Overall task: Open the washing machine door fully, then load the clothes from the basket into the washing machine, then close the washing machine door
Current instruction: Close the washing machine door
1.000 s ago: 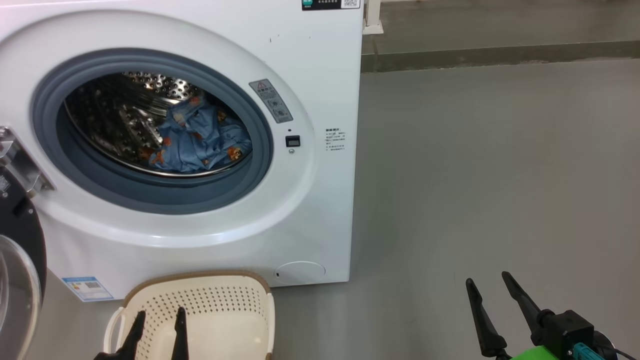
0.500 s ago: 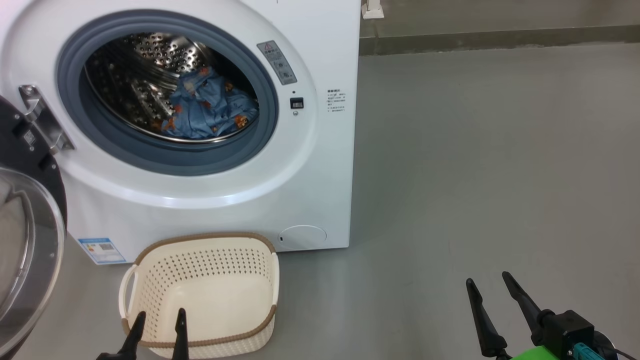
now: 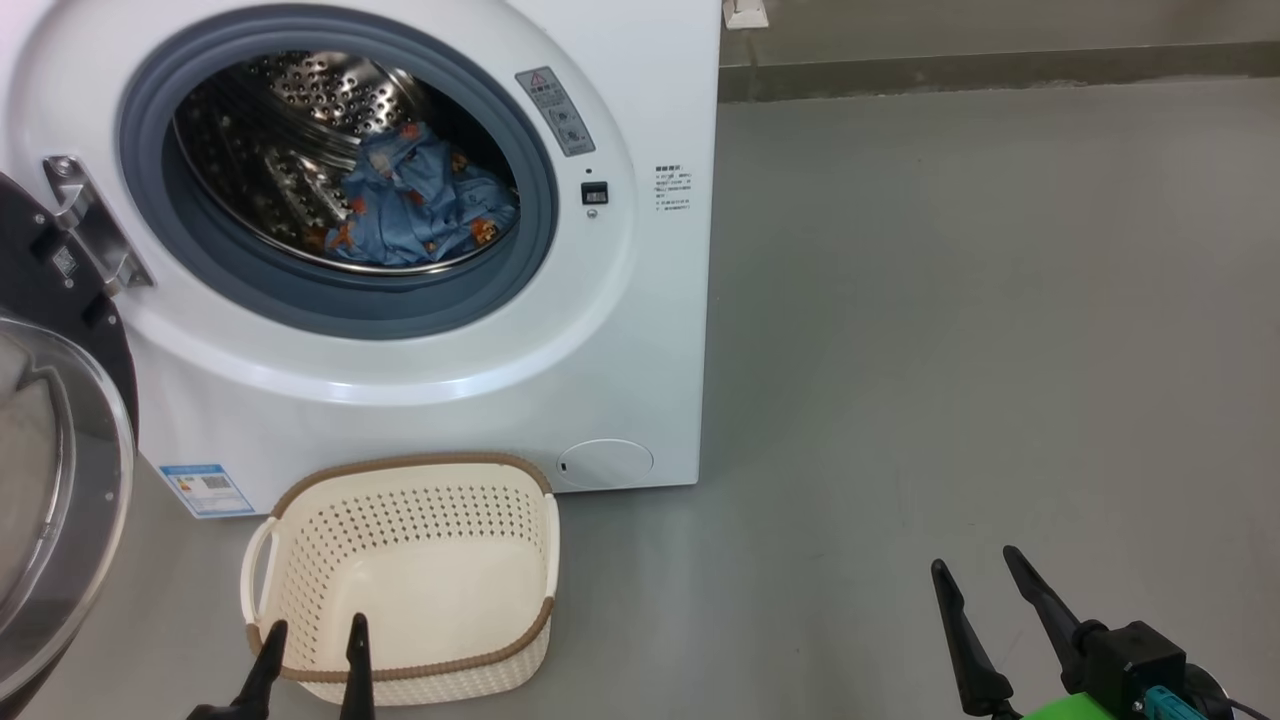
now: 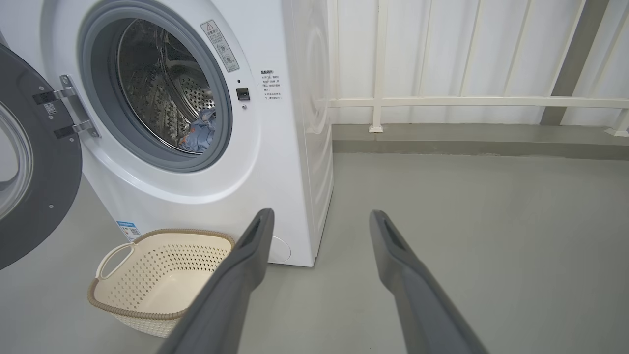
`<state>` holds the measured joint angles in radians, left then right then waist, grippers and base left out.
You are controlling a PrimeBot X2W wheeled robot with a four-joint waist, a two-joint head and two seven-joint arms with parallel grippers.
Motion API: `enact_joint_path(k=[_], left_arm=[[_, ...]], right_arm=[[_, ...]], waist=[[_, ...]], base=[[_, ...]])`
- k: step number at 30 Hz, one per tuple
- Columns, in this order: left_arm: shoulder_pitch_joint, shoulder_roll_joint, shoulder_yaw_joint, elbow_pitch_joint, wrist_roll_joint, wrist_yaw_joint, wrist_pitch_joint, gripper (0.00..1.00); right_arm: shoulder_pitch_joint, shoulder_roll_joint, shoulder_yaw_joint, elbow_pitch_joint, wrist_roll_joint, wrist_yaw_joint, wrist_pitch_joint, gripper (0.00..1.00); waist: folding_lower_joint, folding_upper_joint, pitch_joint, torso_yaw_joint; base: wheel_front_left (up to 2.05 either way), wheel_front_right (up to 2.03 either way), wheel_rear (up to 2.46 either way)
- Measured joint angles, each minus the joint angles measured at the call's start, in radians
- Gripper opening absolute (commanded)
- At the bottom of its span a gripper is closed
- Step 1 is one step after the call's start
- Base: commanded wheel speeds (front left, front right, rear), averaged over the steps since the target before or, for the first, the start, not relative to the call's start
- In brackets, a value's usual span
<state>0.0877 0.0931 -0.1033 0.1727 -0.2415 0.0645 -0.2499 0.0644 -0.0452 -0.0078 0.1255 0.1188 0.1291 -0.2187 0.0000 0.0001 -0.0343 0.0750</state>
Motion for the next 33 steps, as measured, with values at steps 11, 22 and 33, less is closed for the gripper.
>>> enact_joint_path(k=[11, 22, 33], left_arm=[[0.000, -0.012, 0.012, 0.000, 0.018, -0.004, 0.000, 1.00], [0.000, -0.018, 0.016, 0.001, 0.027, -0.013, 0.000, 1.00], [0.000, -0.023, 0.024, -0.004, 0.035, -0.014, 0.000, 1.00]], right_arm=[[0.000, 0.000, 0.001, 0.005, 0.000, 0.000, 0.000, 1.00], [-0.001, 0.000, 0.001, 0.007, 0.000, 0.000, -0.003, 1.00], [-0.001, 0.000, 0.006, 0.007, 0.000, 0.000, -0.004, 1.00]], waist=[[0.0000, 0.0000, -0.004, 0.001], [0.0000, -0.0001, -0.009, -0.001], [0.0000, 0.0000, -0.005, 0.011]], base=[[0.00, 0.00, 0.00], [0.00, 0.00, 0.00], [0.00, 0.00, 0.00]])
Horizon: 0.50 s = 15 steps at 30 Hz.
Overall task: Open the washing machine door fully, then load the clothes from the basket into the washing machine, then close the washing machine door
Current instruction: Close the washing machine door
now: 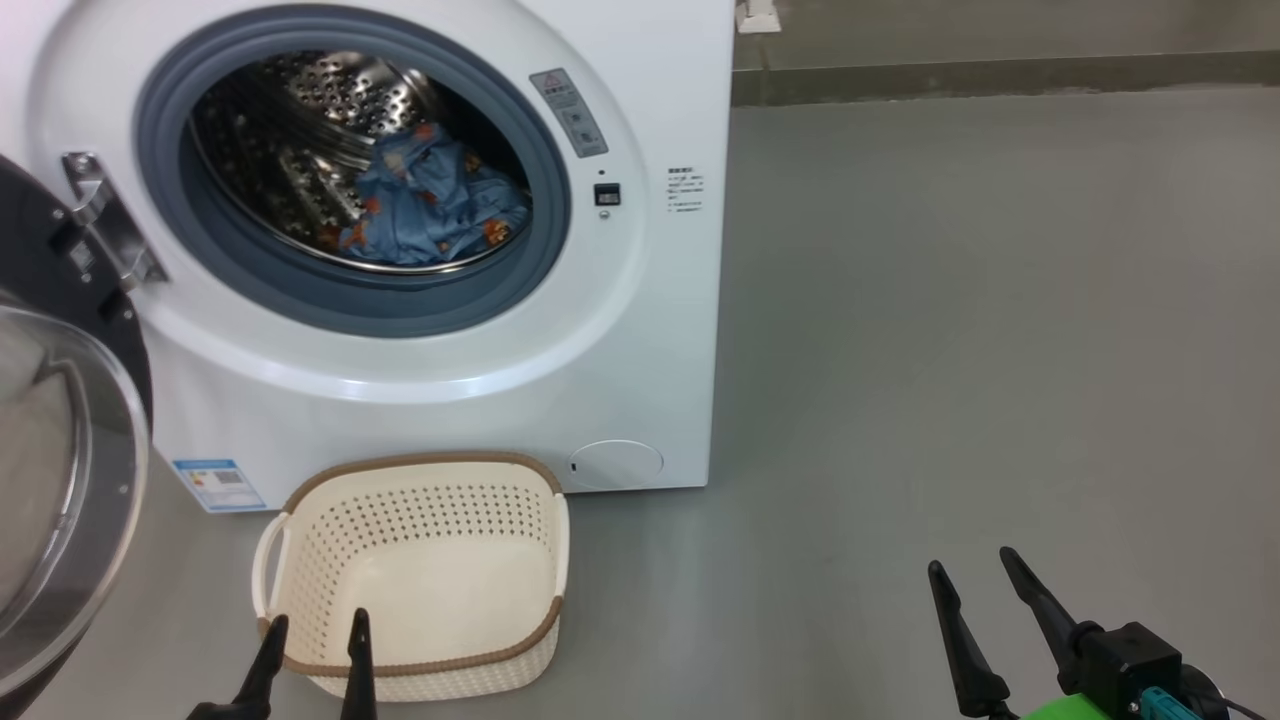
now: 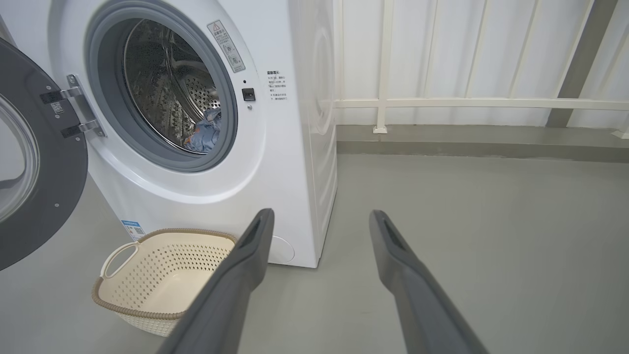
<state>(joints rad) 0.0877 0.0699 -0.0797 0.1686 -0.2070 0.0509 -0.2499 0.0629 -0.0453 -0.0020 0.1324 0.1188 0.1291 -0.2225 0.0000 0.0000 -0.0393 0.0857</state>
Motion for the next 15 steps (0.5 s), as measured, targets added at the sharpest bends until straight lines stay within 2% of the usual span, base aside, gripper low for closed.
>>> enact_joint_path(k=[7, 15], left_arm=[[-0.001, -0.001, 0.017, -0.023, 0.010, 0.000, 0.000, 1.00], [-0.001, -0.002, 0.024, -0.040, 0.010, 0.000, -0.001, 1.00]], right_arm=[[-0.001, 0.000, 0.027, 0.000, 0.000, 0.000, -0.008, 1.00], [-0.016, 0.000, 0.057, 0.006, 0.000, 0.000, -0.010, 1.00]], waist=[[0.0000, 0.0000, 0.004, 0.050], [0.0000, 0.0000, 0.016, 0.147]], base=[[0.00, 0.00, 0.00], [0.00, 0.00, 0.00]])
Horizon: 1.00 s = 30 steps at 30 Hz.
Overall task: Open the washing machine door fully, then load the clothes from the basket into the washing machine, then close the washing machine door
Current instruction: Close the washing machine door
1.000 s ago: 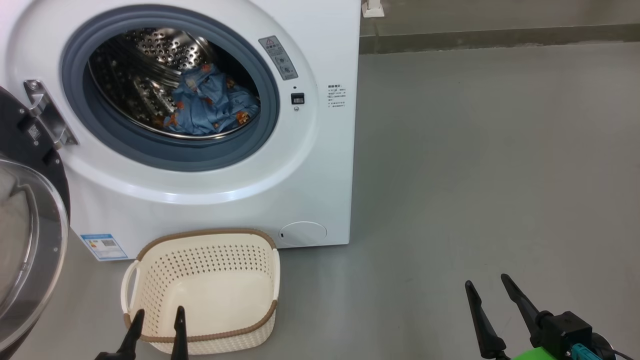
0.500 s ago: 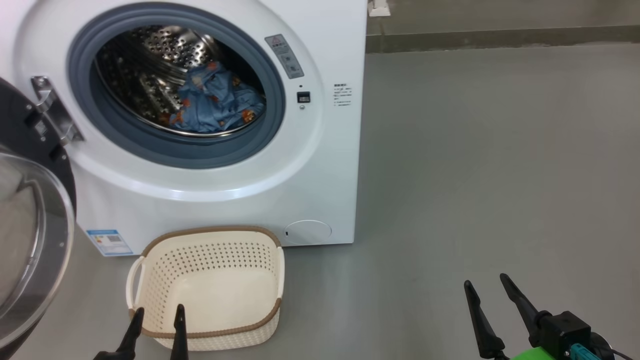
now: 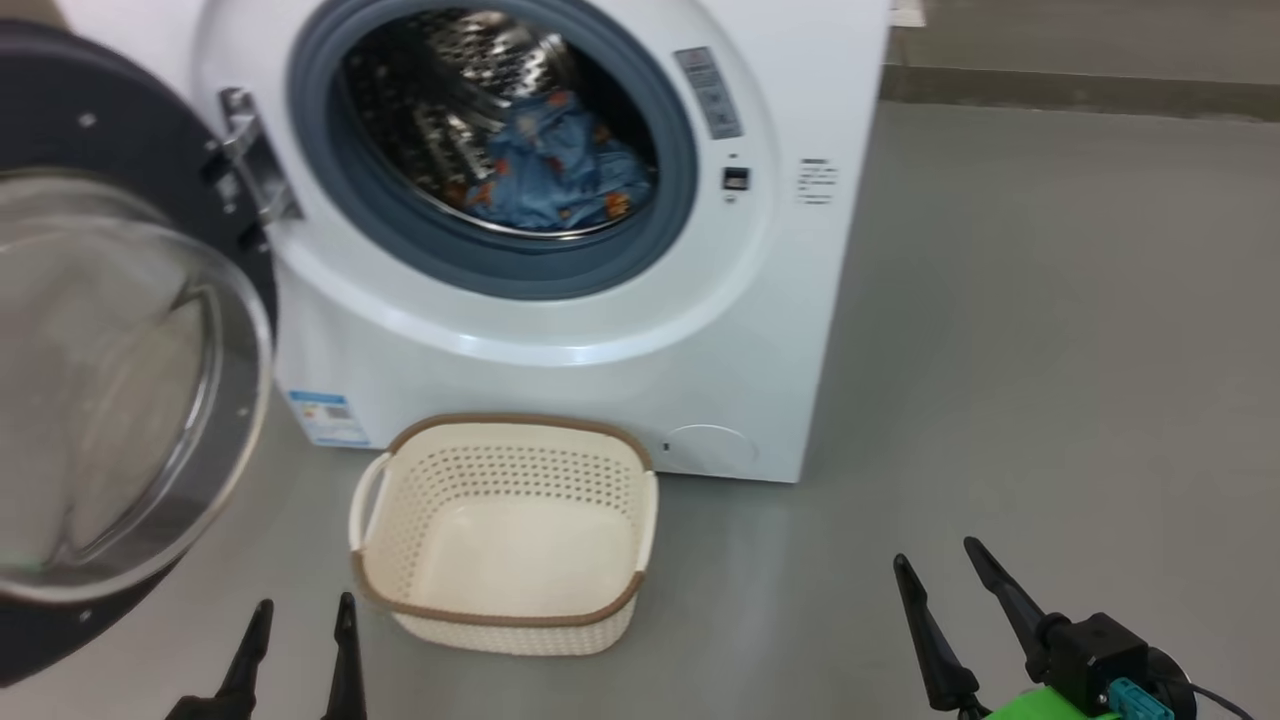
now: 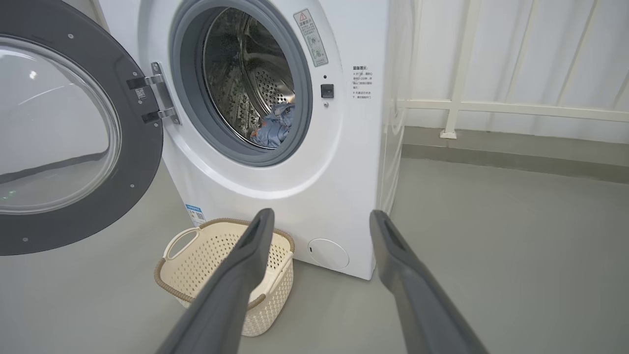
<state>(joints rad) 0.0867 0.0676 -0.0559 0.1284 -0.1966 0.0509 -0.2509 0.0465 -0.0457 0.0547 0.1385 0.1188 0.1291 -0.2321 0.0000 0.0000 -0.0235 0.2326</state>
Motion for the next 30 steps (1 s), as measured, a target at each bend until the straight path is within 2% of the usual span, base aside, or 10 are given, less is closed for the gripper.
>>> enact_joint_path(k=[16, 21, 30], left_arm=[[0.020, 0.002, 0.028, -0.030, 0.010, 0.006, 0.000, 1.00], [0.046, 0.001, 0.043, -0.063, 0.009, 0.020, 0.000, 1.00], [0.074, -0.006, 0.054, -0.096, 0.008, 0.033, 0.000, 1.00]], right_arm=[[-0.034, -0.001, 0.073, 0.033, 0.007, 0.000, -0.007, 1.00], [-0.079, -0.001, 0.110, 0.055, 0.007, 0.000, -0.007, 1.00], [-0.106, -0.004, 0.134, 0.090, 0.007, 0.000, -0.007, 1.00]], waist=[[0.0000, 0.0000, 0.003, 0.237], [0.0000, 0.0000, 0.013, 0.269], [0.0000, 0.0000, 0.025, 0.279]], base=[[0.00, 0.00, 0.00], [0.00, 0.00, 0.00], [0.00, 0.00, 0.00]])
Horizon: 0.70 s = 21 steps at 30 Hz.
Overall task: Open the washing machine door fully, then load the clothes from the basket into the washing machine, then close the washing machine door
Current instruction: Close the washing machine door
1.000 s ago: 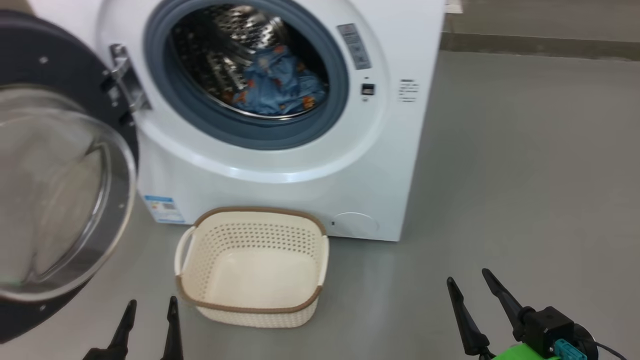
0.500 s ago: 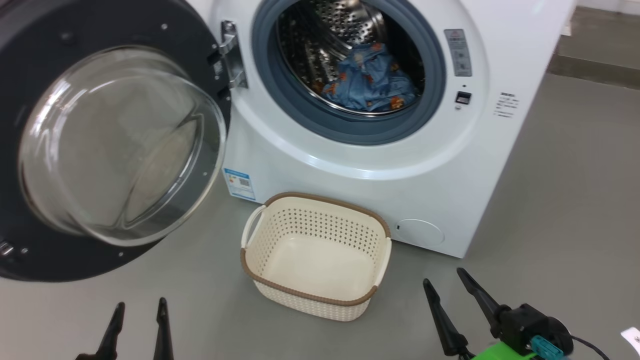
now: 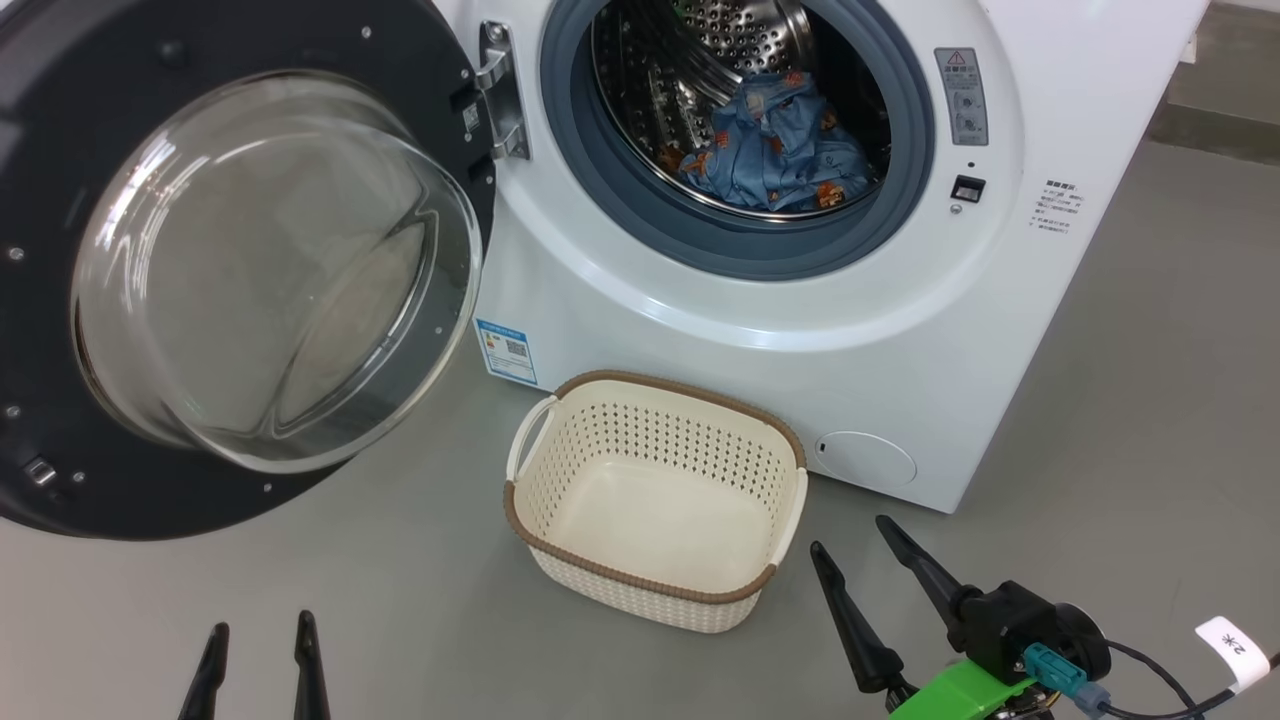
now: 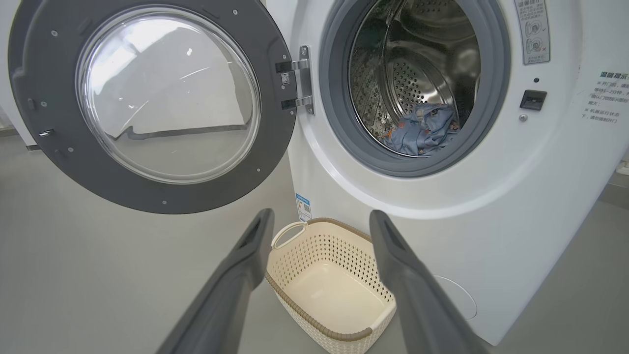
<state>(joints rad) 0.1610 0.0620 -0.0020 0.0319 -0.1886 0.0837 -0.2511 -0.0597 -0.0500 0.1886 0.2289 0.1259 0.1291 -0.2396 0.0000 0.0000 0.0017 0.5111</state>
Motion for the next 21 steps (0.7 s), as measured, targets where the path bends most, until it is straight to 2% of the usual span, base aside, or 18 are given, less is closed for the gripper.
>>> enact_joint_path(k=[21], left_arm=[[0.004, -0.008, 0.002, -0.004, 0.002, 0.000, 0.000, 1.00]], right_arm=[[-0.007, -0.001, 0.000, 0.016, 0.007, 0.000, -0.009, 1.00]], waist=[[0.0000, 0.0000, -0.014, -0.006]], base=[[0.00, 0.00, 0.00]])
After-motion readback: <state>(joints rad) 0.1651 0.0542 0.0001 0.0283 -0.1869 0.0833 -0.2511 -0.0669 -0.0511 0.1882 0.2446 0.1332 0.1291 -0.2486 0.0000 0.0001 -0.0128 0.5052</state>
